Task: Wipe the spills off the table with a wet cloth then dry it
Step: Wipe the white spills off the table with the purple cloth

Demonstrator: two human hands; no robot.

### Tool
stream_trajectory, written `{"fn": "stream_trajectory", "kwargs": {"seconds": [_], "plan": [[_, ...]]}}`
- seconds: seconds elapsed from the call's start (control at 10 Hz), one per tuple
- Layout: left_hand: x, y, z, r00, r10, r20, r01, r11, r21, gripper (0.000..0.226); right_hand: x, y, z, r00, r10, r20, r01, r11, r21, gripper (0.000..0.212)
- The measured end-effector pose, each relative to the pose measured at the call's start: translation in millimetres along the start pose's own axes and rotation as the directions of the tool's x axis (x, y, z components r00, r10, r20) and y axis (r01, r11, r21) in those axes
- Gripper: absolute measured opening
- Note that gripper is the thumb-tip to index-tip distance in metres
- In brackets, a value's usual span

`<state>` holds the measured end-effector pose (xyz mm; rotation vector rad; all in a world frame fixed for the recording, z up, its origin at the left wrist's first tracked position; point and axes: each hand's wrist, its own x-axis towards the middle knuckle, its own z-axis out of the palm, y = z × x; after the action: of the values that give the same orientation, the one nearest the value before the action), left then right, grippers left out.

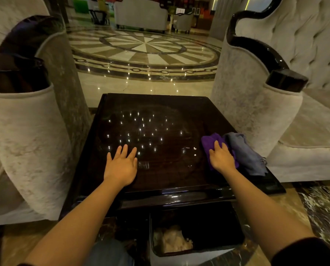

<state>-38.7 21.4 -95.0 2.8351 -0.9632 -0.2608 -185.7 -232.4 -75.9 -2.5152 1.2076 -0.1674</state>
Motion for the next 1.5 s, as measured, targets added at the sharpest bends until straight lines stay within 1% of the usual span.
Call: {"fn": "stream_trajectory", "kwargs": {"seconds": [0.2,0.4,0.5,0.7,0.8,0.9,1.0,1.1,1.2,1.3,1.4,1.5], "plan": [[2,-3,1,1.000,0.003,-0.011,-0.003,1.000,-0.003,0.051,18,-21,2,0.972,-0.181,0.151,0.187,0.982,-0.030,0.042],[0,-2,0,1.000,0.005,-0.010,-0.006,1.000,-0.008,0.050,24,-31,9,0.945,-0.294,0.141,0.279,0.953,0.117,0.038],[-1,-2,-1,1.000,0.009,-0.009,-0.009,1.000,0.005,0.050,17,-33,10,0.903,-0.398,0.160,0.371,0.912,0.176,0.036],[-3,-1,-2,1.000,0.017,0.002,-0.017,1.000,0.002,0.050,-18,-31,9,0.841,-0.505,0.191,0.464,0.857,0.224,0.035],[-5,1,-3,1.000,0.018,0.004,-0.018,1.000,-0.004,0.050,-47,-25,6,0.796,-0.564,0.220,0.516,0.822,0.241,0.035],[-11,8,-5,0.999,0.044,0.001,-0.044,0.999,-0.009,0.050,-76,-14,-2,0.784,-0.581,0.218,0.548,0.813,0.196,0.035],[-10,8,-6,0.999,0.039,-0.007,-0.040,0.999,-0.022,0.050,-98,-7,-2,0.761,-0.621,0.188,0.599,0.784,0.165,0.035],[-6,1,-4,1.000,0.016,-0.003,-0.016,1.000,-0.014,0.050,-113,0,4,0.722,-0.672,0.166,0.654,0.740,0.157,0.033],[-3,-1,-2,1.000,0.006,0.004,-0.006,1.000,-0.013,0.050,-122,6,8,0.699,-0.692,0.182,0.674,0.722,0.157,0.032],[-2,-2,-2,1.000,0.002,0.010,-0.002,1.000,-0.007,0.050,-130,12,7,0.704,-0.701,0.115,0.685,0.713,0.150,0.030],[-2,-1,-2,1.000,0.006,0.007,-0.005,1.000,-0.012,0.050,-136,13,5,0.673,-0.740,0.019,0.734,0.671,0.103,0.030],[-1,-1,-2,1.000,0.005,-0.001,-0.005,1.000,-0.005,0.050,-139,15,9,0.623,-0.782,0.009,0.782,0.622,-0.030,0.040]]}}
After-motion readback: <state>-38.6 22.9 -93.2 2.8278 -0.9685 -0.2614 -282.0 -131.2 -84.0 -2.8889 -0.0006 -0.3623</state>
